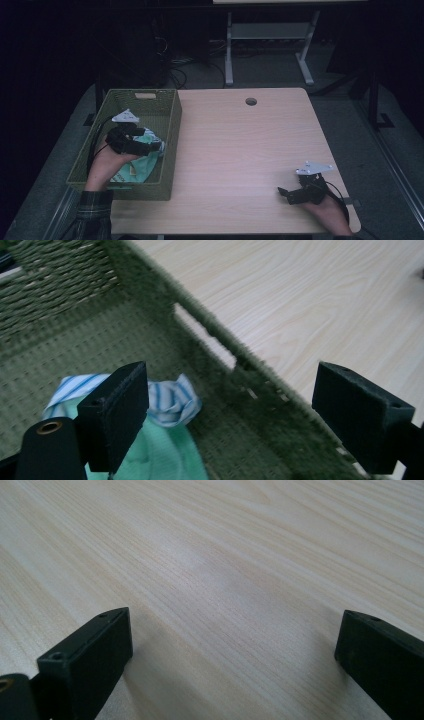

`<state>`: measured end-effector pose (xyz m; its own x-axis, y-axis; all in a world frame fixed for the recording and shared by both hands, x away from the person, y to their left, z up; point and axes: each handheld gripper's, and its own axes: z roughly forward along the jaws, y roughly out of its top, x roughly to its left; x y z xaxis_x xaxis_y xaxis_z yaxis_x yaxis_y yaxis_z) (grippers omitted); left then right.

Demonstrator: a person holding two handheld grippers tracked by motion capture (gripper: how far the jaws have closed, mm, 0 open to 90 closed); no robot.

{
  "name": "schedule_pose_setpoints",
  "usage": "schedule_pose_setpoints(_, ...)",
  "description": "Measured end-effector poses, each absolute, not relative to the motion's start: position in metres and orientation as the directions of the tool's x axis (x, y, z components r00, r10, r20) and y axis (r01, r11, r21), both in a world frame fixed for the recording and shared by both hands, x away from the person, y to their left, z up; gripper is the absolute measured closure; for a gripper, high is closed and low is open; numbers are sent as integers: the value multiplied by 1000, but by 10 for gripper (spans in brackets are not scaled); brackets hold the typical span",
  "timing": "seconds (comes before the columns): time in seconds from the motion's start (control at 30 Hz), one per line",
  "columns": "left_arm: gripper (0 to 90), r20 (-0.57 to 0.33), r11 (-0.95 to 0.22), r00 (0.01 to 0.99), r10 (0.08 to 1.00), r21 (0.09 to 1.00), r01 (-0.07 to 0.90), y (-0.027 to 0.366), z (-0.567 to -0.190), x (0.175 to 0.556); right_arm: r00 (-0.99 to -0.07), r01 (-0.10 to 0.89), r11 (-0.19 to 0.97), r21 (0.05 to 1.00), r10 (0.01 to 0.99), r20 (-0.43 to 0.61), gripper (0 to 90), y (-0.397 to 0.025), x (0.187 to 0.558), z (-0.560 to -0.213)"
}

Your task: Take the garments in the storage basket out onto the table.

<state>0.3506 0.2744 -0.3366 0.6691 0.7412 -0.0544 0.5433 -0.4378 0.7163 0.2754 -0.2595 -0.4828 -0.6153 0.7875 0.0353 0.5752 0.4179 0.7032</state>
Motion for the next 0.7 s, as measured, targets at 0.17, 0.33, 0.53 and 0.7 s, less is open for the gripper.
schedule_pose_setpoints(0.17, 145, -51, -430, 648, 760, 709, 559, 283, -343, 355, -616, 574, 419, 703, 787, 34, 14, -259, 275, -483)
schedule_pose_setpoints(0.33, 146, -49, -429, 626, 779, 686, 587, 291, -357, 361, -617, 574, 420, 703, 787, 33, 14, -260, 275, -483)
schedule_pose_setpoints(0.53, 146, -39, -431, 609, 793, 670, 604, 298, -367, 364, -617, 574, 420, 703, 787, 33, 14, -260, 275, -483)
schedule_pose_setpoints(0.7, 145, -36, -437, 603, 797, 655, 616, 301, -373, 365, -616, 574, 420, 703, 787, 33, 14, -260, 275, -483)
